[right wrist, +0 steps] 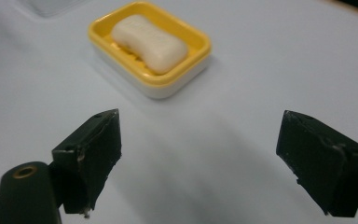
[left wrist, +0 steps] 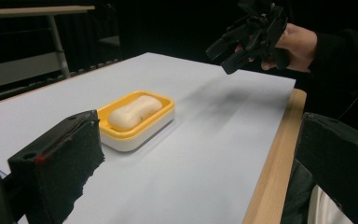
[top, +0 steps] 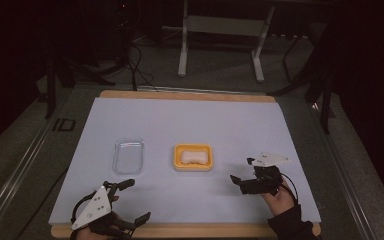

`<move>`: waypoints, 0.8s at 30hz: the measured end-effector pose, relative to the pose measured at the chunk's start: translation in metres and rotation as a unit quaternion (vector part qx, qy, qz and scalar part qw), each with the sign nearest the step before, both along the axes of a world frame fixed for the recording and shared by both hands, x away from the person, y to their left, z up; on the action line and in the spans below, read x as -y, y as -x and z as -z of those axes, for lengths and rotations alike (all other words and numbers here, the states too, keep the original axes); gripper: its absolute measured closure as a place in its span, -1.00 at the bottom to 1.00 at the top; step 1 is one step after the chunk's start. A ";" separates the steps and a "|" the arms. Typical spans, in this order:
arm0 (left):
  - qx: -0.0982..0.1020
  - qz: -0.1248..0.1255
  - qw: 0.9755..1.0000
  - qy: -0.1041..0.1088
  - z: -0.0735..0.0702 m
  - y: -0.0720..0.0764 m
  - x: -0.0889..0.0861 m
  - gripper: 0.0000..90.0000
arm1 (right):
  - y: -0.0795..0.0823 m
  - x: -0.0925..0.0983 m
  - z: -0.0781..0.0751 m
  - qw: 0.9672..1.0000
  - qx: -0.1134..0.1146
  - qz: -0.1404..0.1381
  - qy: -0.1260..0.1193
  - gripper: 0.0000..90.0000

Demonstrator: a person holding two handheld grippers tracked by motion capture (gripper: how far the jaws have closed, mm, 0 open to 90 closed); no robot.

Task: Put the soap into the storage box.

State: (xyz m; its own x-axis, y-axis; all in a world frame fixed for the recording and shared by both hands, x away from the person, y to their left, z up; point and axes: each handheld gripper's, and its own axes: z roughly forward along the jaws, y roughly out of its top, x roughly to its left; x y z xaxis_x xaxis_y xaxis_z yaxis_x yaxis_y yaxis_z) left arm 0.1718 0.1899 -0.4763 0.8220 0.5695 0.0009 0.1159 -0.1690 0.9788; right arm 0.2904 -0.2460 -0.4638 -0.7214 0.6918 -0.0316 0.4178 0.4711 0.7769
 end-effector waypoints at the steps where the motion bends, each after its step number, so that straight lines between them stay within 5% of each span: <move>1: 0.000 0.000 1.000 0.000 0.000 0.000 0.000 -0.97 | 0.001 0.001 0.000 1.000 0.007 0.004 0.000 -0.69; 24: -0.009 0.000 1.000 -0.005 0.000 -0.003 0.002 -0.97 | 0.010 0.013 0.006 1.000 -0.009 0.021 -0.012 -0.69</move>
State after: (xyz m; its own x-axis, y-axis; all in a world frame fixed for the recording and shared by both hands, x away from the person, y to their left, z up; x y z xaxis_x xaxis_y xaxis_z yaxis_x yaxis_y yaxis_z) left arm 0.1744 0.1874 -0.4767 0.8218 0.5698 -0.0081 0.1335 -0.1787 0.9748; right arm 0.2805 -0.2591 -0.4703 -0.6924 0.7215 -0.0028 0.4499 0.4348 0.7800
